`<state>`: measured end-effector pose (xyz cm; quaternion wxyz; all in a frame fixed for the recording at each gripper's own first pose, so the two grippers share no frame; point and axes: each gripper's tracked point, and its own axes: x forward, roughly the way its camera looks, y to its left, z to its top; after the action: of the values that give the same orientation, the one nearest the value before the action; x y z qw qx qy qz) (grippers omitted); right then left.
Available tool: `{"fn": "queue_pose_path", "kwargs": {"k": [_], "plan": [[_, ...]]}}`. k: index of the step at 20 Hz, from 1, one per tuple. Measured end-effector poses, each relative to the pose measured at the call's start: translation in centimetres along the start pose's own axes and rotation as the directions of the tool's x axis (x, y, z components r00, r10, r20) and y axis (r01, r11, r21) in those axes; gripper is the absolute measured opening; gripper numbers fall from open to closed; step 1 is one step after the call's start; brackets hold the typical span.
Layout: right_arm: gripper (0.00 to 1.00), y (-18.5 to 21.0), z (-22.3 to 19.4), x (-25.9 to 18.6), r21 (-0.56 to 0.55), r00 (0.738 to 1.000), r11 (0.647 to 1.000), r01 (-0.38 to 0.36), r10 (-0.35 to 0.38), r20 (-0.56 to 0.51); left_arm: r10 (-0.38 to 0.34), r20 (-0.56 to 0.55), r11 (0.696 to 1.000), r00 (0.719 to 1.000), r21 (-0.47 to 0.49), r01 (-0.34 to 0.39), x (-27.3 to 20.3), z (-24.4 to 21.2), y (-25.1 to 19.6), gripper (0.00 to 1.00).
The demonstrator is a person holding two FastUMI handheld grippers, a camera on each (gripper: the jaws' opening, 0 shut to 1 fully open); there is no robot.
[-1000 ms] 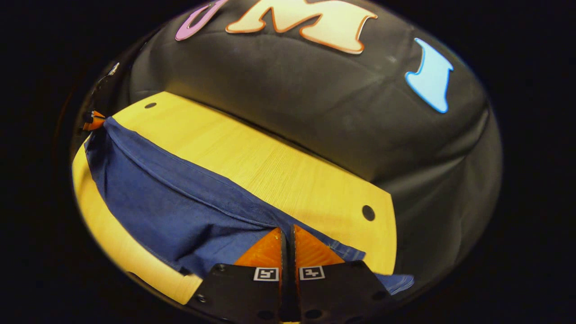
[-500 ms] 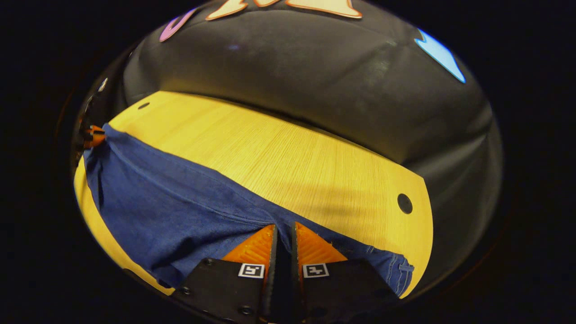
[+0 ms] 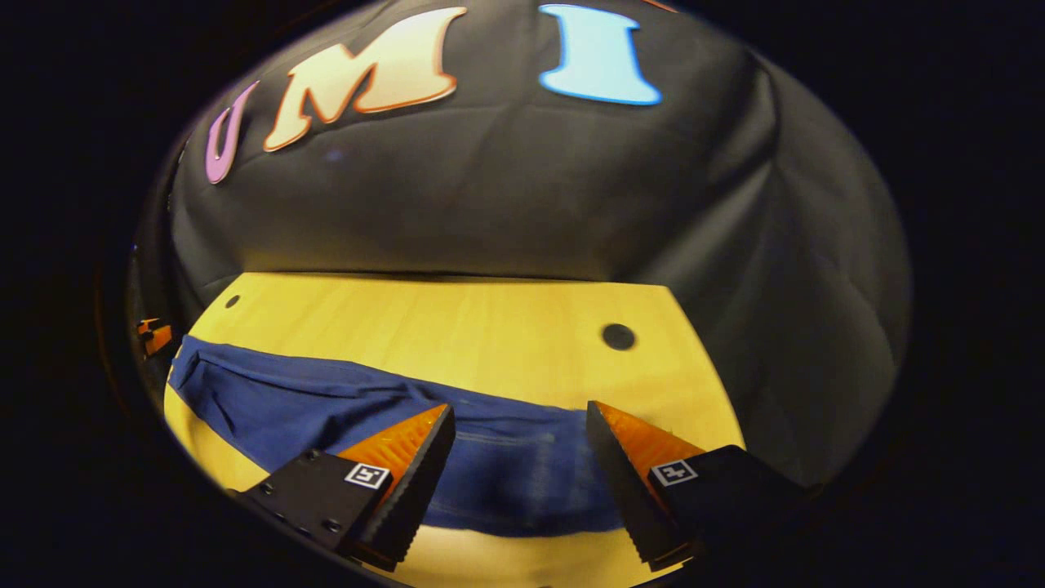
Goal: Grasp the waist and the cuffs of the jeans and fold them to make the two legs overlap; first hold the waist and fold one-third of the jeans toward the cuffs, then hold the cuffs and fold the remaining one-third in the same direction to finish folding.
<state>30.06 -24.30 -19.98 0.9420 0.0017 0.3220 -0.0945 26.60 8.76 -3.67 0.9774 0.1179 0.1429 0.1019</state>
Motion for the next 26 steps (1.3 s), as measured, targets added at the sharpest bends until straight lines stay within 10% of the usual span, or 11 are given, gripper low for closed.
{"fn": "queue_pose_path", "kwargs": {"k": [7, 19, 26], "plan": [[1.00, -8.2, -7.5, -0.8, 0.082, 0.987, 0.994, 0.066, -0.053, -0.152, -0.042, 0.027, 0.993, 0.999, -0.107, 0.045, -3.1, 3.1, -1.5, 0.91], [0.97, -6.4, -10.8, 2.1, 0.194, 0.974, 0.980, -0.041, 0.083, -0.210, -0.007, 0.045, 0.992, 0.999, -0.122, 0.013, -5.6, 4.2, -3.7, 0.92], [0.68, -4.8, -11.4, 2.9, 0.238, 0.976, 0.968, -0.075, 0.120, -0.179, -0.014, 0.032, 0.987, 0.999, -0.158, 0.019, -6.3, 3.8, -5.1, 0.91]]}}
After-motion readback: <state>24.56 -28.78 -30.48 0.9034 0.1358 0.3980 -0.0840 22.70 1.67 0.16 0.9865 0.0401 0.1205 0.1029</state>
